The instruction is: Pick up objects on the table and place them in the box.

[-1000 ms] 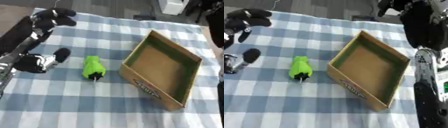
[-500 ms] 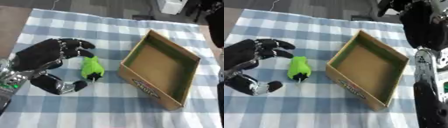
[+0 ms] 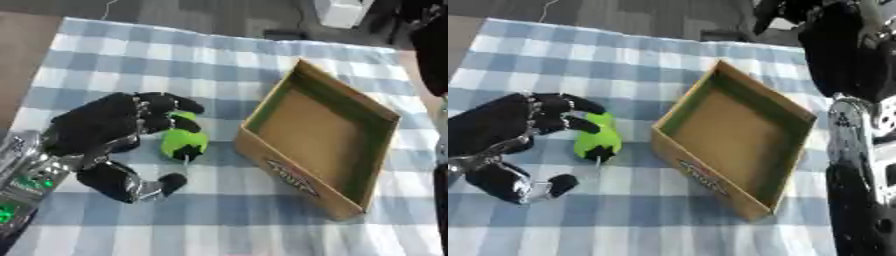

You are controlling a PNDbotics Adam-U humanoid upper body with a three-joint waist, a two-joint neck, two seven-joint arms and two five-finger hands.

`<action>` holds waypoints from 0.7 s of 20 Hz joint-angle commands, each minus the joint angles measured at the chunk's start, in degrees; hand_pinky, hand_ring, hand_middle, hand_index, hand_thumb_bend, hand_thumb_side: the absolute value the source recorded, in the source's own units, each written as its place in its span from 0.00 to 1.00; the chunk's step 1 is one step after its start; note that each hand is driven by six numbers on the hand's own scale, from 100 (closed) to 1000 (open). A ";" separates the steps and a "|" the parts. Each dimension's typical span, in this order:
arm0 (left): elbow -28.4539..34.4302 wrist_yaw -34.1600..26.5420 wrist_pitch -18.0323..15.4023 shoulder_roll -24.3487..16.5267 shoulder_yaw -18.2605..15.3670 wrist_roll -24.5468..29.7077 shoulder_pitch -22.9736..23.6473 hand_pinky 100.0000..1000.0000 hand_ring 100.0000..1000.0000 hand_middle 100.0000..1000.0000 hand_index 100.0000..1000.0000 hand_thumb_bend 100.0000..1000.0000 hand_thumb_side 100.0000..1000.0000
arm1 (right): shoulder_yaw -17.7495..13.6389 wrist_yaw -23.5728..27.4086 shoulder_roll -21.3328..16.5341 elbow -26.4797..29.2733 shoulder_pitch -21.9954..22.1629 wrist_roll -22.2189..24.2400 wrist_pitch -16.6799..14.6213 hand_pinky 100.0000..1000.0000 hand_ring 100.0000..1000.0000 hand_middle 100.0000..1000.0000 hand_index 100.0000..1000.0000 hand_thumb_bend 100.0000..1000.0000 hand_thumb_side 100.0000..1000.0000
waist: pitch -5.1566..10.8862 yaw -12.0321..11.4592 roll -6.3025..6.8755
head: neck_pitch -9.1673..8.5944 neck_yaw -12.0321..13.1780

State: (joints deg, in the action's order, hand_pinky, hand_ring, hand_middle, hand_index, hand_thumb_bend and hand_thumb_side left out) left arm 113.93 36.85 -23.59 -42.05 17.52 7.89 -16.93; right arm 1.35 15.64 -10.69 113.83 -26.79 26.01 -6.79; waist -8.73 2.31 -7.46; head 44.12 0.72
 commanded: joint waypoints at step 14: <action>-10.95 -10.30 -6.52 -7.37 -4.35 4.62 -7.91 0.00 0.84 0.83 0.81 0.30 0.91 | 0.01 -0.03 -0.59 0.77 -1.34 0.23 0.19 0.42 0.52 0.64 0.82 0.00 0.92 | 0.63 0.27 1.33 | 0.00 -2.47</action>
State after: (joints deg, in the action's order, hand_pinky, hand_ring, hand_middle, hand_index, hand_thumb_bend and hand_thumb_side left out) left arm 103.56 27.39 -29.92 -47.58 14.01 12.34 -23.84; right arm 1.39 15.64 -10.70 113.83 -26.81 26.19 -6.58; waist -8.73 2.41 -6.76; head 44.13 -1.11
